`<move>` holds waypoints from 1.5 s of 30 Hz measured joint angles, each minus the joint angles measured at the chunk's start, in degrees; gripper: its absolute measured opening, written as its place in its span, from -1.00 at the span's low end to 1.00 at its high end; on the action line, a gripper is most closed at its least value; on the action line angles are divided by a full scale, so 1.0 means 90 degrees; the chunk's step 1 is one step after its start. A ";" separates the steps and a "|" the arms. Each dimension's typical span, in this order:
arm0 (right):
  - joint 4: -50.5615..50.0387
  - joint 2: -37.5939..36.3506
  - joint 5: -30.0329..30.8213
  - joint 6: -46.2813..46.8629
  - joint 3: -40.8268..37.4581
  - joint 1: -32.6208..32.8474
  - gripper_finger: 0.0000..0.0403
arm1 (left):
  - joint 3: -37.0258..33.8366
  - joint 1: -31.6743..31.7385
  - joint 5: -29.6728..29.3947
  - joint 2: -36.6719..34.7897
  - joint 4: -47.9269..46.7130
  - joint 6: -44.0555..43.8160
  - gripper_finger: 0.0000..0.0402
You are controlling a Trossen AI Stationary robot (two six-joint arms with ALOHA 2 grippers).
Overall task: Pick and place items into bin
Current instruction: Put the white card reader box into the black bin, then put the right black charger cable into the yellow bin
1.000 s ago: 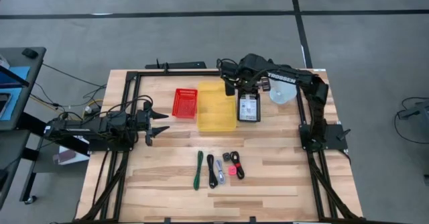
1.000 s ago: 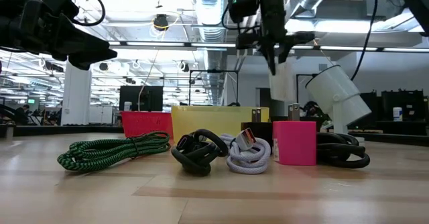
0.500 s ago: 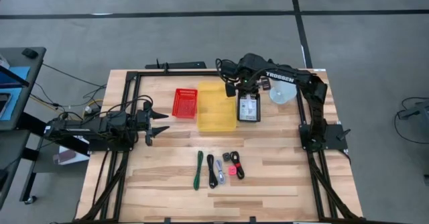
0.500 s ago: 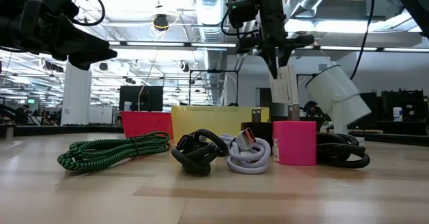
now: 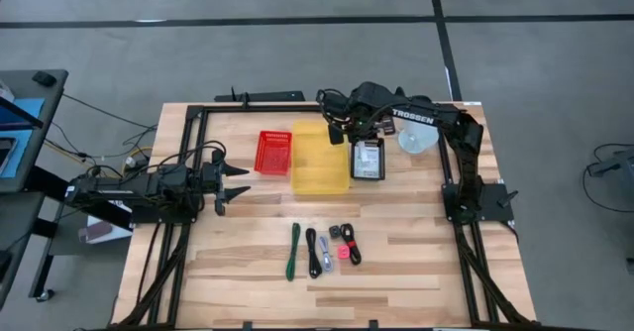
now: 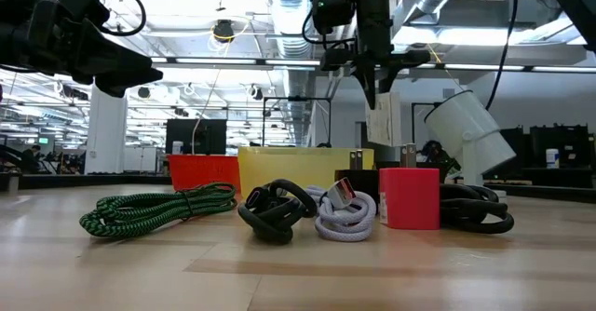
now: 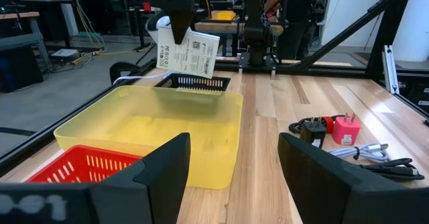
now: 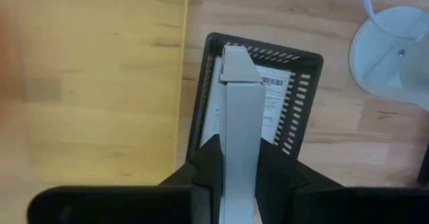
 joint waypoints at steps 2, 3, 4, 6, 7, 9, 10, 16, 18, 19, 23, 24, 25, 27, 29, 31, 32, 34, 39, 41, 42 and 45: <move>0.0005 0.0000 0.0010 0.0034 0.0000 0.0003 -0.71 | 0.0000 -0.0002 0.0000 0.0000 -0.0002 0.0000 0.10; 0.0012 0.0000 0.0010 0.0054 0.0000 0.0007 -0.71 | -0.0002 -0.0001 0.0000 0.0001 -0.0002 0.0000 0.10; 0.0007 0.0000 0.0010 0.0072 0.0000 0.0010 -0.71 | -0.0001 -0.0002 0.0000 0.0000 -0.0002 0.0001 0.10; 0.0001 0.0000 0.0010 0.0115 0.0000 0.0010 -0.71 | -0.0002 -0.0001 0.0000 0.0000 -0.0001 0.0000 0.10; 0.0001 0.0000 0.0007 0.0136 0.0000 0.0010 -0.71 | -0.0002 -0.0001 0.0000 0.0002 -0.0002 0.0000 0.10; 0.0003 0.0000 0.0007 0.0135 0.0000 0.0010 -0.69 | 0.0000 0.0000 0.0000 0.0000 0.0000 0.0000 0.10; 0.0001 0.0000 0.0007 0.0140 0.0000 0.0010 -0.68 | 0.0000 0.0000 0.0000 0.0000 -0.0002 0.0000 0.10; -0.0072 -0.0002 0.0010 0.0188 0.0000 0.0010 -0.55 | 0.0000 0.0000 -0.0001 0.0000 -0.0002 0.0001 0.10; -0.0080 -0.0005 0.0010 0.0188 0.0000 0.0010 -0.51 | -0.0001 0.0000 -0.0001 0.0000 0.0000 0.0000 0.10; -0.0087 -0.0005 0.0010 0.0188 0.0000 0.0010 -0.49 | 0.0000 -0.0001 -0.0002 0.0000 0.0000 0.0000 0.10; -0.0117 -0.0005 0.0010 0.0188 0.0000 0.0007 -0.45 | 0.0000 0.0000 -0.0002 0.0000 0.0000 0.0002 0.10; -0.0127 -0.0005 0.0010 0.0188 0.0000 0.0007 -0.44 | 0.0000 0.0000 -0.0002 0.0000 0.0000 0.0000 0.10; -0.0129 -0.0005 0.0010 0.0186 0.0000 0.0010 -0.44 | -0.0001 -0.0001 -0.0002 0.0000 -0.0001 0.0000 0.10; -0.0164 -0.0005 0.0010 0.0186 0.0000 0.0011 -0.44 | -0.0001 -0.0001 -0.0002 0.0000 -0.0001 0.0000 0.10; -0.0198 -0.0005 0.0011 0.0186 0.0000 0.0014 -0.44 | 0.0000 -0.0001 -0.0002 0.0000 -0.0002 0.0000 0.10; -0.0240 -0.0005 0.0052 0.0181 0.0000 0.0035 -0.44 | -0.0001 0.0000 -0.0002 0.0000 0.0000 0.0000 0.10; -0.0244 -0.0005 0.0106 0.0169 0.0000 0.0053 -0.44 | 0.0000 -0.0002 -0.0002 0.0000 -0.0002 0.0000 0.10; -0.0243 -0.0005 0.0220 0.0133 0.0000 0.0113 -0.44 | 0.0000 0.0000 -0.0002 0.0001 -0.0001 0.0000 0.10; -0.0170 -0.0005 0.0445 0.0133 0.0000 0.0303 -0.44 | 0.0000 0.0000 -0.0002 0.0001 -0.0002 0.0001 0.10; -0.0118 -0.0005 0.0558 0.0161 0.0002 0.0406 -0.44 | -0.0001 -0.0002 -0.0002 0.0001 -0.0002 0.0000 0.10; -0.0123 -0.0005 0.0600 0.0181 0.0002 0.0467 -0.44 | -0.0001 -0.0001 -0.0002 0.0001 -0.0002 0.0000 0.10; -0.0053 -0.0005 0.0740 0.0181 0.0002 0.0706 -0.44 | 0.0000 -0.0001 -0.0002 0.0000 -0.0002 0.0000 0.10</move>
